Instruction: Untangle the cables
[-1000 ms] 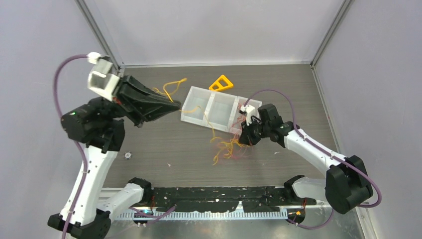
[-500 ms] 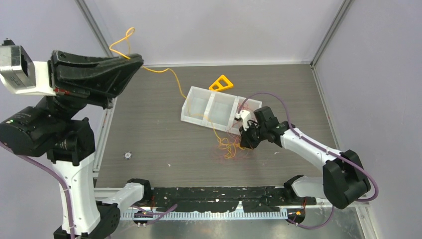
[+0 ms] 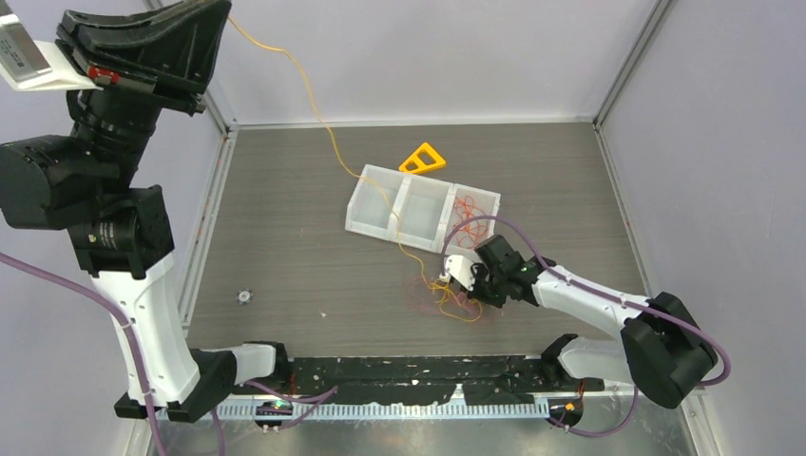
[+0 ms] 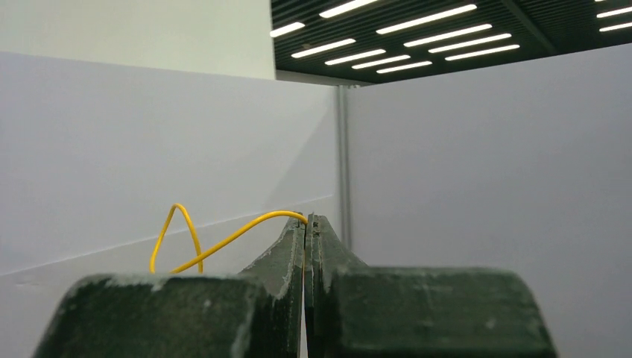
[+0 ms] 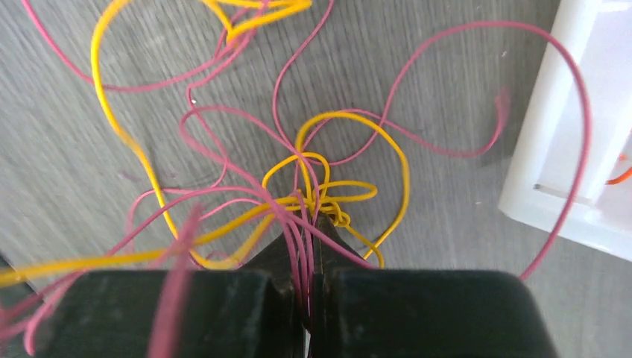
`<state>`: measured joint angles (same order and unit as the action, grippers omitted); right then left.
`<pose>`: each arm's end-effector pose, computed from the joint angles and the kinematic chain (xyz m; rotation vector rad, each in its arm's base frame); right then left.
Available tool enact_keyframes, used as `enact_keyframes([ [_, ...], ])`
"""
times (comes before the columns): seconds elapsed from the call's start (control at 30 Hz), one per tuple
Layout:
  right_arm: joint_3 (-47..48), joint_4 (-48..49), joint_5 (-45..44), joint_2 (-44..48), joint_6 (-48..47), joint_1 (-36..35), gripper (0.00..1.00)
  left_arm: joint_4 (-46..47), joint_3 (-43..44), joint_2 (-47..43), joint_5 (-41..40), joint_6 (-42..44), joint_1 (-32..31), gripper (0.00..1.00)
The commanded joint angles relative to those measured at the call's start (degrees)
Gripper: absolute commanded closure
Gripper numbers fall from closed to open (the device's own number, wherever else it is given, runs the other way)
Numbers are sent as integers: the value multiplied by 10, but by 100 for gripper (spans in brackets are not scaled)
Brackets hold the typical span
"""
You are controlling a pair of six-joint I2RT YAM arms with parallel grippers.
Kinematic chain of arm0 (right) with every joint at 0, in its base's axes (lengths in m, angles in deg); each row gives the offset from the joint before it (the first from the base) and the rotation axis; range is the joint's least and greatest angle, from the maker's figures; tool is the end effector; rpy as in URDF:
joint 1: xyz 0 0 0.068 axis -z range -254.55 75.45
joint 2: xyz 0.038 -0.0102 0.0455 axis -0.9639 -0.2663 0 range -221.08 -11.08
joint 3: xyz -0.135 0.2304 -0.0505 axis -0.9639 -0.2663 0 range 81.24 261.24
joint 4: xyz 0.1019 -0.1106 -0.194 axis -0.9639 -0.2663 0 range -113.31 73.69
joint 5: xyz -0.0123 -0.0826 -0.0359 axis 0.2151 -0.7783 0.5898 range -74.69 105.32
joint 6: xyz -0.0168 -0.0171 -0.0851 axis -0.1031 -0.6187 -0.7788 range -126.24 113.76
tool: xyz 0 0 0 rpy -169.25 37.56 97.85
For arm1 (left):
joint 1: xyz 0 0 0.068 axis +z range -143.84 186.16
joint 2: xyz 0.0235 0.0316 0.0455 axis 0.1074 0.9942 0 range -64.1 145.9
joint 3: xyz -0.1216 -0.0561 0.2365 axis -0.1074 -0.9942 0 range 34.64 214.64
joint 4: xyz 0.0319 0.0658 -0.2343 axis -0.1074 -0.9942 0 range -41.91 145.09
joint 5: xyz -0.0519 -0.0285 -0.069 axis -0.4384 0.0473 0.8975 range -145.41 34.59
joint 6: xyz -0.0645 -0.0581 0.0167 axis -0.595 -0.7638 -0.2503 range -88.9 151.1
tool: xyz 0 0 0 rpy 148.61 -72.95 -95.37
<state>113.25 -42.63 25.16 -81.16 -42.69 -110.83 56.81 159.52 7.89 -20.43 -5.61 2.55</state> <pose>0.1631 0.1364 0.1308 -1.6347 2.1316 0.2305 0.1054 -0.0518 0.6942 0.4084 0.7651 -0.8491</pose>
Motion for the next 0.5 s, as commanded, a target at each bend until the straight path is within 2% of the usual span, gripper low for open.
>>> enact_keyframes([
  [0.0, -50, 24, -77, 5, -98, 9, 95, -47, 53, -5, -89, 104, 5, 100],
  [0.17, -50, 25, -83, 0, -110, 33, 95, -74, 114, 19, -167, 154, 8, 100],
  [0.3, -30, 20, -112, -28, -121, 47, 95, -75, 116, 25, -197, 177, 8, 100],
  [0.4, -5, -13, -96, -42, -114, 55, 94, -82, 88, 26, -137, 161, 9, 100],
  [0.47, 20, -38, -56, -31, -98, 56, 82, -50, 10, 2, -79, 124, 8, 100],
])
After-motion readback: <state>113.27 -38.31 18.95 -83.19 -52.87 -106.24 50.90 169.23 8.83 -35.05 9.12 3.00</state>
